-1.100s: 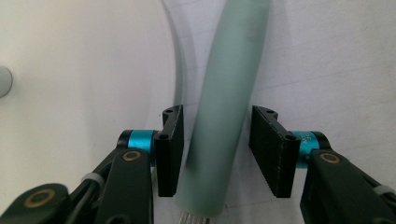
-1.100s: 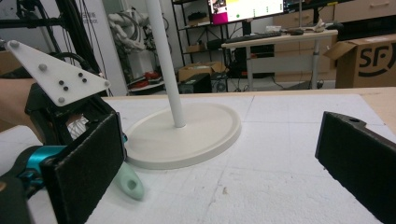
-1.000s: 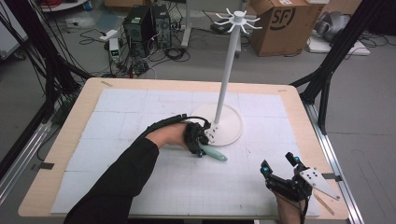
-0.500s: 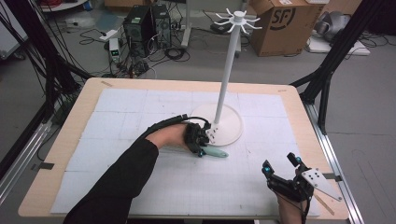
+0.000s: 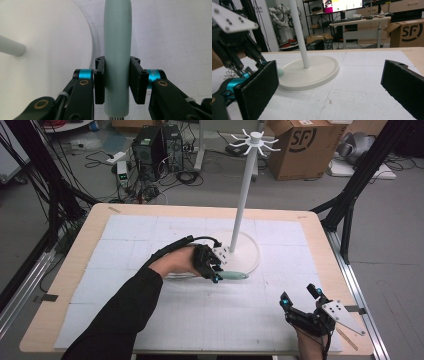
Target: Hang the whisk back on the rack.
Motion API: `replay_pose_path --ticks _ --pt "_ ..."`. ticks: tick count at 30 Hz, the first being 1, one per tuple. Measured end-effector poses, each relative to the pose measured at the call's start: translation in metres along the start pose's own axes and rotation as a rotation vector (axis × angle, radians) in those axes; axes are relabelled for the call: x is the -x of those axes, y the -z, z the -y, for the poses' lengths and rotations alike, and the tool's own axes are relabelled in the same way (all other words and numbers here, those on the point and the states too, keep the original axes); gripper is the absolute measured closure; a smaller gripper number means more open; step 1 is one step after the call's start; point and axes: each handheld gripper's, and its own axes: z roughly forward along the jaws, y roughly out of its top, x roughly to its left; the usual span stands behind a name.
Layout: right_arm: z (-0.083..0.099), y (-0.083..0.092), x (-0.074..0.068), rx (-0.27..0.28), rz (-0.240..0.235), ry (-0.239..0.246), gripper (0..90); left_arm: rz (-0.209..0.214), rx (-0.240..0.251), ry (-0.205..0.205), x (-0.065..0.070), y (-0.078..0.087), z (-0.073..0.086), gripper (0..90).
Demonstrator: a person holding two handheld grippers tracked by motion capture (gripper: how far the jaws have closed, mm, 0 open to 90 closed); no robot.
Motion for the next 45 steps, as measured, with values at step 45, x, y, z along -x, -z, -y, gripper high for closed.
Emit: replay_pose_path --ticks 45 --pt "0.007 -0.012 -0.001 -0.04 0.011 0.025 0.4 -0.198 0.614 0.098 -0.014 0.167 -0.004 69.3"
